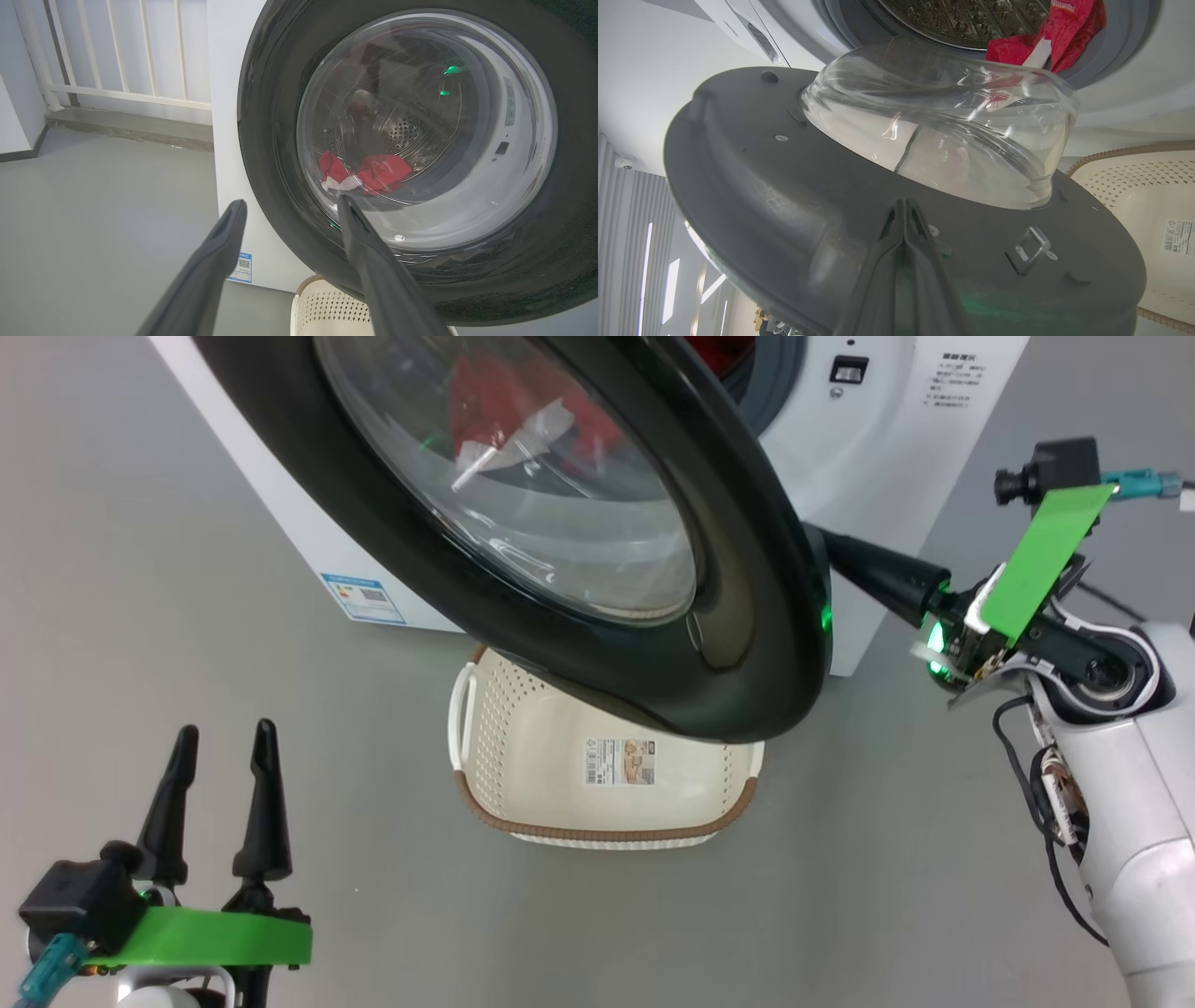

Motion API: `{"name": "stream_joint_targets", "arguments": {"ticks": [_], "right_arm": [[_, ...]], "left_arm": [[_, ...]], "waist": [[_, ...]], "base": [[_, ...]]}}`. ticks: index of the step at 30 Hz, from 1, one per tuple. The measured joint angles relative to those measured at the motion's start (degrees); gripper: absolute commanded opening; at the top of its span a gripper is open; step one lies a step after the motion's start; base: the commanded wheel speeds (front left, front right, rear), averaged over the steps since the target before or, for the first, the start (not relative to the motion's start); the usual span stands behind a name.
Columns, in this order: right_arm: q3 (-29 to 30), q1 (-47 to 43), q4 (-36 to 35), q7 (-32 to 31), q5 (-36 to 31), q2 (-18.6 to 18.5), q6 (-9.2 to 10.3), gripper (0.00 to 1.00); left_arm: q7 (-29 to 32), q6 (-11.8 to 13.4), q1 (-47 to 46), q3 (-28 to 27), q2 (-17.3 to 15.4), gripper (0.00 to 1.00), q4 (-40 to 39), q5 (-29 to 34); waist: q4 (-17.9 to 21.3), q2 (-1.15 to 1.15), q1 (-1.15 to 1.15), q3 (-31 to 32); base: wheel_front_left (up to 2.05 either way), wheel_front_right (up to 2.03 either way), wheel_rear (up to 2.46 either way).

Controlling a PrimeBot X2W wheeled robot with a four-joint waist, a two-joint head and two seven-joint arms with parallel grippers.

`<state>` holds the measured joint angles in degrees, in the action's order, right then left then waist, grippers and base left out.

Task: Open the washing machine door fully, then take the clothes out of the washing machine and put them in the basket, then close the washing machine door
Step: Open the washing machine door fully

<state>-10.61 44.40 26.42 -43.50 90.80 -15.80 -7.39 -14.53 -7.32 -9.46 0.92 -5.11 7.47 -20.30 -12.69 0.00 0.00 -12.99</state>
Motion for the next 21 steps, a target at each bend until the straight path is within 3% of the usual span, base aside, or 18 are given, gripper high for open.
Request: {"name": "stream_joint_targets", "arguments": {"ticks": [21], "right_arm": [[-1.68,-8.51,-1.99,-2.89,1.80,1.91,0.00,0.00]], "left_arm": [[0.00,0.00,3.00,-0.33,0.57,1.00,1.03,1.01]], "waist": [[-3.73,0.00,0.00,5.40]], "base": [[0.00,0.00,0.00]]}}
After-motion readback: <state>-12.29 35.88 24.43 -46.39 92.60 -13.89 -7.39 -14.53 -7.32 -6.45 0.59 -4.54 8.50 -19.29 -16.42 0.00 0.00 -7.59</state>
